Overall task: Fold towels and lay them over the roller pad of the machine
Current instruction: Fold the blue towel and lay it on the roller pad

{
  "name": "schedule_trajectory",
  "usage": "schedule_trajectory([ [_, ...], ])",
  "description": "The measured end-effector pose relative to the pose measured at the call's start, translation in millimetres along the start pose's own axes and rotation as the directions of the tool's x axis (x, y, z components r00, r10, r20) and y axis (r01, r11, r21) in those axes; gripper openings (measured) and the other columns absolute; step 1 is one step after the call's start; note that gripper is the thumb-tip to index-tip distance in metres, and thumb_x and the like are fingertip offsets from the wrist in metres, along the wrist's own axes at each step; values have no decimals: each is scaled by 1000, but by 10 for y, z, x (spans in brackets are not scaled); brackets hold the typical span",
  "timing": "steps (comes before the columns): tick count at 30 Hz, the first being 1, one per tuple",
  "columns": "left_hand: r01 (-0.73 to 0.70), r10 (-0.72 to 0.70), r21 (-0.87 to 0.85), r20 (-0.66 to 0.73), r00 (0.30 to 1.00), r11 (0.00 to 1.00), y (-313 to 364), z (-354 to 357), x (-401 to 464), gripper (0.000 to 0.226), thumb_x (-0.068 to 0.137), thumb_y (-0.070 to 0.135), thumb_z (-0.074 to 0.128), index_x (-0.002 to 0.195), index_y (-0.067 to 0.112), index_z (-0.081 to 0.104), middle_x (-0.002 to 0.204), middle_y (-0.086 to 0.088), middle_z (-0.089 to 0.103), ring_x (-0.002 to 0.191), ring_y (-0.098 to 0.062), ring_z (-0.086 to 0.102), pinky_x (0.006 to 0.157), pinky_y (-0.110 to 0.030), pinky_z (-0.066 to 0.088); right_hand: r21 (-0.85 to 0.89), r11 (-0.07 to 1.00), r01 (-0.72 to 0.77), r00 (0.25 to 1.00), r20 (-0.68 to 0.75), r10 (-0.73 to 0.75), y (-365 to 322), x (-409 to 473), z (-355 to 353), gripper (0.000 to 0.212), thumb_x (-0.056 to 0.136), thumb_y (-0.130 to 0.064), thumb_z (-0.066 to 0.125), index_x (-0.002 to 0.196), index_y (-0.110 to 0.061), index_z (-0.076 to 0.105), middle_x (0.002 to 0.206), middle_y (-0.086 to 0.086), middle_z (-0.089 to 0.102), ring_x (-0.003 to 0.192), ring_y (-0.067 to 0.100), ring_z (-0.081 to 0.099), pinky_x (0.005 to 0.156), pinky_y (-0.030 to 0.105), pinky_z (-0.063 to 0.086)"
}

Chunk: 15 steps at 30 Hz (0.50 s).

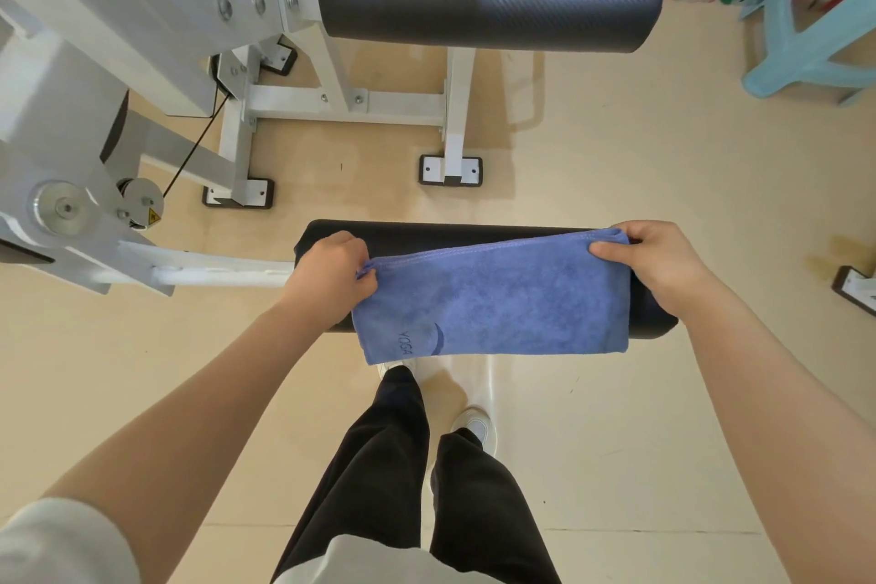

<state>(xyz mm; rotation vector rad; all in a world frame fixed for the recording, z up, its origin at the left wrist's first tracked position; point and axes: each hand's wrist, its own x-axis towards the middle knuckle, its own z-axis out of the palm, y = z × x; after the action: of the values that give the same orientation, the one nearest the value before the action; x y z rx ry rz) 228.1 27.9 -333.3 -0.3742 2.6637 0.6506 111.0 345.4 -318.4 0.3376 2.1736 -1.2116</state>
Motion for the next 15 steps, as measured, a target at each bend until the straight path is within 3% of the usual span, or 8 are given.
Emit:
schedule_trajectory([
  [3,-25,22,-91,-41,999,996,39,-99,116,15,82,5,55,71,7,46,79,-6,43,72,-24,42,62,-27,29,170,985,-30,999,25,26,8,14,-72,6,82,-4,65,86,0,68,79,7,71,73,23,66,76,35,52],
  [5,-39,20,-173,-108,994,984,74,-168,247,14,80,1,56,70,6,48,79,-9,44,71,-25,42,57,-26,26,201,980,6,998,-57,6,-8,64,-54,5,82,-5,65,78,-6,67,71,1,70,68,19,64,71,31,51],
  [7,-1,-38,-238,-156,987,971,107,-174,386,6,83,3,55,81,-2,57,89,-14,51,79,-28,48,61,-21,30,-14,996,85,975,-207,-86,-18,164,-2,10,85,-11,63,80,-3,65,81,7,68,75,24,62,68,28,45],
  [9,73,-116,-291,-133,984,954,132,-87,421,24,89,12,53,108,-1,58,116,-14,55,105,-29,51,84,-24,37,-334,936,107,949,-247,-197,23,244,54,20,87,-20,61,98,-5,67,116,13,57,102,25,57,83,29,44],
  [11,153,-203,-323,-128,971,934,140,36,288,41,91,22,54,128,4,48,135,-13,45,122,-29,43,99,-35,35,-440,894,81,948,-242,-205,80,197,63,31,89,-28,59,114,-11,62,129,10,47,107,22,55,91,28,41],
  [13,158,-222,-328,-170,960,931,119,151,74,42,90,22,56,127,5,48,131,-14,47,120,-32,44,100,-38,35,-479,875,68,944,-252,-212,186,74,43,28,89,-27,57,110,-10,62,113,9,57,100,23,56,81,26,38],
  [15,165,-242,-367,-175,954,916,86,248,-130,35,88,21,58,120,6,53,118,-11,53,105,-27,51,91,-36,41,-468,883,35,948,-265,-178,313,-100,28,20,88,-20,58,101,-6,62,92,7,61,90,25,56,73,27,37],
])
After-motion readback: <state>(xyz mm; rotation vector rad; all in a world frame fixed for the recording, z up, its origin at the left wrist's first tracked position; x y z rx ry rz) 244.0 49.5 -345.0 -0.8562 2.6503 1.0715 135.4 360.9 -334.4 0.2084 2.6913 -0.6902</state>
